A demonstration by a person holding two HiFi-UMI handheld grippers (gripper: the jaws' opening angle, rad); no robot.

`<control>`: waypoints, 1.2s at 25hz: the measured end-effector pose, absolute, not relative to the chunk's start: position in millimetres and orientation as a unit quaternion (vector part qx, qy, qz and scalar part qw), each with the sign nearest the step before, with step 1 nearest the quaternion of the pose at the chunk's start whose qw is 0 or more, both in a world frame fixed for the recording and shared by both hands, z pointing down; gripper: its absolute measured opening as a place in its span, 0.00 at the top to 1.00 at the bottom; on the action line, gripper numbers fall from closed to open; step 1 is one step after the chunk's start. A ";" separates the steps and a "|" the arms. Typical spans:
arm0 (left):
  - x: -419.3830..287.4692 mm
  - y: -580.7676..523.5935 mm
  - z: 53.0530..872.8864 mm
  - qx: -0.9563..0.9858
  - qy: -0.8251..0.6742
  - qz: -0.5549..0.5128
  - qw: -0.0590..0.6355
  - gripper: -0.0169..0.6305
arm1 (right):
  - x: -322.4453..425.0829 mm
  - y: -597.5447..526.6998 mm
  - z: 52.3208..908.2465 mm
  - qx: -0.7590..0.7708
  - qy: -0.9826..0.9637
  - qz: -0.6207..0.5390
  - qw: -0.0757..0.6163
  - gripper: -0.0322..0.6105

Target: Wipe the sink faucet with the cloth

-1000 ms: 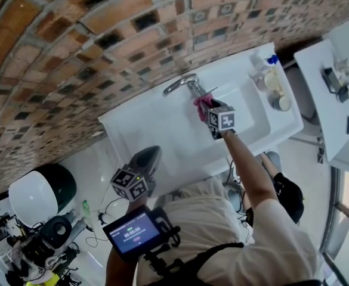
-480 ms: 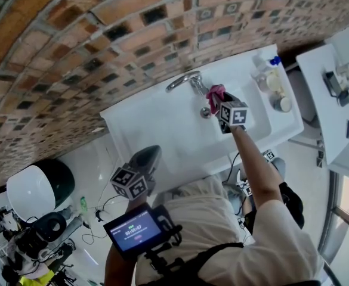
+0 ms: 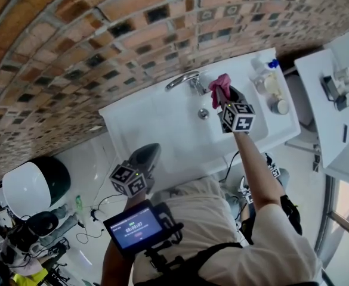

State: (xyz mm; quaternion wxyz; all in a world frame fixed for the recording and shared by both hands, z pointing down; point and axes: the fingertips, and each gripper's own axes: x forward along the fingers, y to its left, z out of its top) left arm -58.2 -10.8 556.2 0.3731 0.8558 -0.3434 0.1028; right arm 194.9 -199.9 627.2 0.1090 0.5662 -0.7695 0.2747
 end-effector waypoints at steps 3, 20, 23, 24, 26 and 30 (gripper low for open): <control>-57.8 -13.5 553.2 0.854 -0.347 0.099 0.375 0.98 | 172.0 -195.0 608.6 0.539 -0.800 0.177 0.196 0.79; -82.5 -8.4 553.7 0.845 -0.371 0.096 0.374 0.98 | 70.8 -178.0 794.9 0.191 -0.591 -0.174 0.764 0.79; -86.6 -5.4 550.7 0.843 -0.377 0.096 0.373 0.98 | 77.1 -180.9 801.5 0.154 -0.542 -0.216 0.797 0.79; -87.5 -4.2 550.2 0.842 -0.378 0.095 0.372 0.98 | 77.5 -181.1 801.2 0.149 -0.538 -0.221 0.800 0.79; -89.2 -2.4 550.3 0.843 -0.380 0.094 0.370 0.98 | 76.3 -181.4 800.6 0.152 -0.554 -0.207 0.792 0.79; -89.2 -4.1 549.3 0.843 -0.380 0.090 0.370 0.98 | 76.1 -182.0 787.8 0.190 -0.630 -0.153 0.738 0.80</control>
